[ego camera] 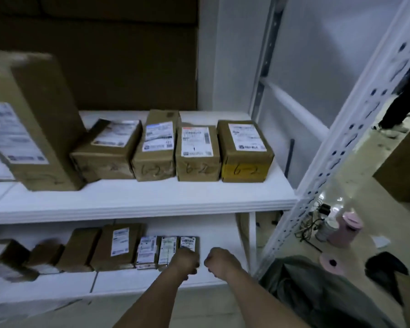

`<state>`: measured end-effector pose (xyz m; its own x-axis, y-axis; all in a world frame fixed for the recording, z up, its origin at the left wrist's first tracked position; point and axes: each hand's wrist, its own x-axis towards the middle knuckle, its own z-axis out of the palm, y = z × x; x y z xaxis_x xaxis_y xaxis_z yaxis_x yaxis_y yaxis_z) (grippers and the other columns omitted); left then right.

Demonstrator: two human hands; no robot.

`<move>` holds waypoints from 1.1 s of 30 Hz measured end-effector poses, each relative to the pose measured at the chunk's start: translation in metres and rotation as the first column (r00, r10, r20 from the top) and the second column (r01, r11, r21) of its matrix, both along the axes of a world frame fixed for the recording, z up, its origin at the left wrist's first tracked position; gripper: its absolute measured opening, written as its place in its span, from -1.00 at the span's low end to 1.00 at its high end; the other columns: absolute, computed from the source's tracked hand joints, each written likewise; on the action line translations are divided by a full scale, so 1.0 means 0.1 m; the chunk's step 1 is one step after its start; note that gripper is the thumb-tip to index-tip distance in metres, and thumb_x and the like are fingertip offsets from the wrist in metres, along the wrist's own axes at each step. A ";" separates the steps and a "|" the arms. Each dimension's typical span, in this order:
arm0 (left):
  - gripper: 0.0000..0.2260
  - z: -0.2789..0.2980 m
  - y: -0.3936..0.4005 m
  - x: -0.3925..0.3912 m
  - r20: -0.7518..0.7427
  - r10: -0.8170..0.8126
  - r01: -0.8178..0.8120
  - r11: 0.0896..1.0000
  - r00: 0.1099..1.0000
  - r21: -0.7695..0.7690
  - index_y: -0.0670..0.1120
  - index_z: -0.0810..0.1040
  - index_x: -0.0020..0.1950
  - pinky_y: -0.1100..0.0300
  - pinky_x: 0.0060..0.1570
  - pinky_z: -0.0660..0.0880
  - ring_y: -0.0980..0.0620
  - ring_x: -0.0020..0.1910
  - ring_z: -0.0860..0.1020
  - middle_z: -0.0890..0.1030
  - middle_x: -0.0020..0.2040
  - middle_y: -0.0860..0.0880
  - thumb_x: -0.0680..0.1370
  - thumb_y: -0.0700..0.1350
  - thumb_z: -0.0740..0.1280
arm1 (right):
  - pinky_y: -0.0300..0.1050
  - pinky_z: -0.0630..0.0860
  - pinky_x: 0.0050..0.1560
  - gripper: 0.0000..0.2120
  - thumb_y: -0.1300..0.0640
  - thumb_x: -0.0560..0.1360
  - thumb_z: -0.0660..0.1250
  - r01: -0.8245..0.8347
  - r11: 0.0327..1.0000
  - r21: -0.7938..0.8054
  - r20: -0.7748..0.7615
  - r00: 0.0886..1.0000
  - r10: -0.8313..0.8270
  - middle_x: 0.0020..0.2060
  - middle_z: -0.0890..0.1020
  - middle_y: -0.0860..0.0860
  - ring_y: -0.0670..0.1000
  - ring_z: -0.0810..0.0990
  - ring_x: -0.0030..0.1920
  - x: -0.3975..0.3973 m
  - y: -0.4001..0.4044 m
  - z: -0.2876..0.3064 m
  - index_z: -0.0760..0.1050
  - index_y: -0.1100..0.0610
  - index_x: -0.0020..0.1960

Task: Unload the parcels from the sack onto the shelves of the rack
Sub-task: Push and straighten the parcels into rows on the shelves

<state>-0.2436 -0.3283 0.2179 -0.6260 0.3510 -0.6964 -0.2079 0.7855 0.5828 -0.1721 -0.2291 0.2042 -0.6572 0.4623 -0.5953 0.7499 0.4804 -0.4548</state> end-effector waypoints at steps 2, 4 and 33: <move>-0.74 0.39 -0.13 0.06 0.010 0.059 -0.060 0.997 0.998 0.052 -0.10 0.36 -0.30 0.29 -0.39 0.39 0.08 -0.39 0.45 0.48 -0.30 -0.04 0.60 -0.22 0.19 | -0.16 0.38 -0.17 -0.85 0.11 0.55 0.18 -0.008 1.000 -0.011 -0.018 1.000 0.007 -0.11 0.58 0.16 0.09 0.52 -0.17 -0.01 -0.12 0.42 0.41 0.17 -0.14; -0.73 0.81 -0.31 0.06 0.046 0.103 -0.107 0.991 0.994 0.082 -0.12 0.37 -0.30 0.28 -0.39 0.39 0.08 -0.40 0.45 0.48 -0.32 -0.04 0.61 -0.23 0.18 | -0.14 0.45 -0.14 -0.84 0.10 0.54 0.19 0.006 1.000 -0.022 -0.014 1.000 -0.006 -0.08 0.62 0.16 0.11 0.59 -0.14 -0.04 -0.24 0.86 0.42 0.17 -0.14; -0.86 3.65 -1.79 -0.38 -0.340 0.426 -0.278 0.871 0.839 0.404 -0.20 0.46 -0.03 0.15 -0.26 0.46 -0.11 -0.18 0.56 0.55 -0.16 -0.16 0.60 -0.18 0.15 | 0.00 0.52 0.04 -0.83 0.12 0.55 0.15 0.029 0.996 0.083 -0.469 0.883 0.013 -0.15 0.60 0.10 0.16 0.60 -0.05 -0.47 -0.98 3.50 0.40 0.06 -0.21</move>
